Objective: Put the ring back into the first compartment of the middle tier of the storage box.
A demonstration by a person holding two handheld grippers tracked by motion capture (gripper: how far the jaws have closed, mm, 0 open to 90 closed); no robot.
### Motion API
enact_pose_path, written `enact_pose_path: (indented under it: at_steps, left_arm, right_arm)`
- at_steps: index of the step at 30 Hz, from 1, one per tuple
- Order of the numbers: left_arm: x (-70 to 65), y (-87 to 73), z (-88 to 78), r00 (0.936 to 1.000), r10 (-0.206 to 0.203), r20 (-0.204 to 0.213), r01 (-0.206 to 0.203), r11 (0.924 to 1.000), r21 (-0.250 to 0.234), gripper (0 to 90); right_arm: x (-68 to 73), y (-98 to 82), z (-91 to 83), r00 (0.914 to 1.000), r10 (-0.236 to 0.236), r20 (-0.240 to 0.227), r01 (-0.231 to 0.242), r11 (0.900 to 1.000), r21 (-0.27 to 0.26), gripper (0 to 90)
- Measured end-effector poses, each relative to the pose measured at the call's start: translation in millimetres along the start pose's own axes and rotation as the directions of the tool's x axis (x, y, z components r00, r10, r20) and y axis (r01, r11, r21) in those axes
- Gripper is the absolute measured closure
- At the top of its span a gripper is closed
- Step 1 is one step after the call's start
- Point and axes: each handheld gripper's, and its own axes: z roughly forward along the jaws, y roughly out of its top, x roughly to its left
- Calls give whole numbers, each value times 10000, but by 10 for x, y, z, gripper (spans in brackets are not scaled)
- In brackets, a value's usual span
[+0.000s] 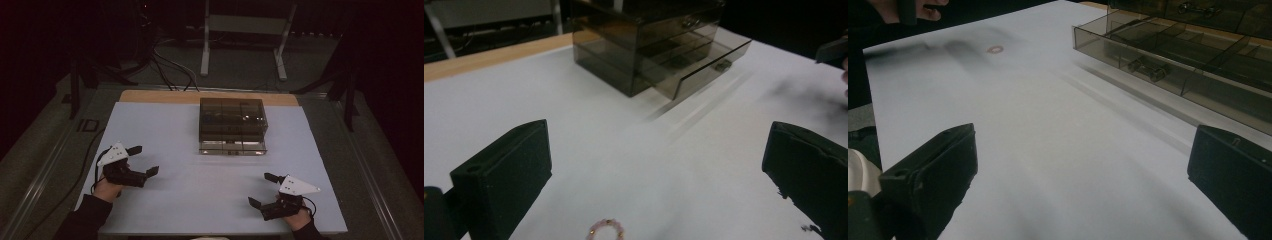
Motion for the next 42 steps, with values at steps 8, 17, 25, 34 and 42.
enact_pose_path:
  at_steps: [8, 17, 25, 34, 42]
  left_arm:
    - [86, -52, 82, 9988, -286, -409, 308, 9981, 539, 10]
    - [135, -137, 180, 9966, -536, -619, 603, 9919, 1122, 10]
    - [186, -192, 218, 9904, -717, -1178, 904, 9826, 1620, 10]
    - [221, -211, 223, 9797, -825, -1827, 1244, 9649, 2312, 76]
    - [210, -226, 243, 9741, -722, -2144, 1303, 9538, 2708, 176]
  right_arm:
    - [0, -1, -2, 10000, 2, 1, -2, 10000, 3, 0]
    - [0, -1, -3, 10000, 5, -2, -5, 10000, 6, 0]
    - [-1, -2, -3, 10000, -7, -4, 7, 10000, 13, 0]
    - [1, -1, -3, 10000, -11, -11, 11, 10000, 15, 0]
    - [2, 0, -5, 10000, -14, -17, 14, 10000, 15, 0]
